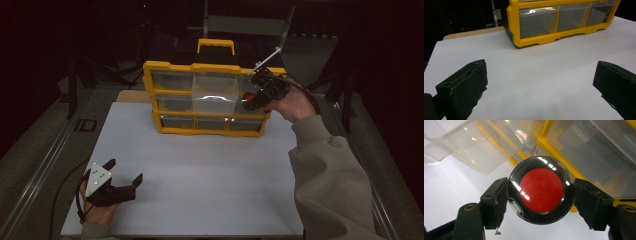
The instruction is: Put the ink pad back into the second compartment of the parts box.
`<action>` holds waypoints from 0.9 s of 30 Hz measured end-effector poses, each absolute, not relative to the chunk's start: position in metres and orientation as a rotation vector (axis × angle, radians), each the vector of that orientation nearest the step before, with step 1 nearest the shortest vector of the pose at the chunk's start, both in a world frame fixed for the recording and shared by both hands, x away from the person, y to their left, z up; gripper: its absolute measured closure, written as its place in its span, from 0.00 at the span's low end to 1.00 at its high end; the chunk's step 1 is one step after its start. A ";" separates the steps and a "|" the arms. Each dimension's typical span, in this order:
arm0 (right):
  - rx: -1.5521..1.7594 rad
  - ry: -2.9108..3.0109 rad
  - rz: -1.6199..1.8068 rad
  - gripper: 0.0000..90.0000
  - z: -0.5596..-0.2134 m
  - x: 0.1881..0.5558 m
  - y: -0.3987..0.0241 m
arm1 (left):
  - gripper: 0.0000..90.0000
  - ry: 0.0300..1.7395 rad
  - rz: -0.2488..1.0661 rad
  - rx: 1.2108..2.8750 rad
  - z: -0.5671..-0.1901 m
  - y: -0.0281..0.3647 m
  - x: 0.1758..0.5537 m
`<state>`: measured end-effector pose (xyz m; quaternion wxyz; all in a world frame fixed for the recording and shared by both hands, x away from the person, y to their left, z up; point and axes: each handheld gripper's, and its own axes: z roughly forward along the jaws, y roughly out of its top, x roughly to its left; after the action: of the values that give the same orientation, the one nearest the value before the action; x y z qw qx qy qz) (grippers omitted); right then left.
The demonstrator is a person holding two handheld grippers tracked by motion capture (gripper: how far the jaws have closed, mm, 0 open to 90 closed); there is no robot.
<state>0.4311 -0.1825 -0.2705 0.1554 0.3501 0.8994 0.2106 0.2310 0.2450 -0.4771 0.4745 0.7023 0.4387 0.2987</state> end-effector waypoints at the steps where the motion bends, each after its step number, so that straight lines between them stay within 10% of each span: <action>1: 1.003 2.574 0.600 0.33 -0.269 0.431 -0.182 | 0.00 1.071 0.731 1.719 -0.477 0.245 0.231; 27: 0.982 2.570 0.701 0.33 -0.234 0.433 -0.181 | 0.00 1.076 0.730 1.716 -0.477 0.245 0.231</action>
<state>0.4332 -0.1810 -0.2340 0.1506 0.3418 0.8950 0.2440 0.2307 0.2452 -0.4772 0.4744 0.7016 0.4399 0.2985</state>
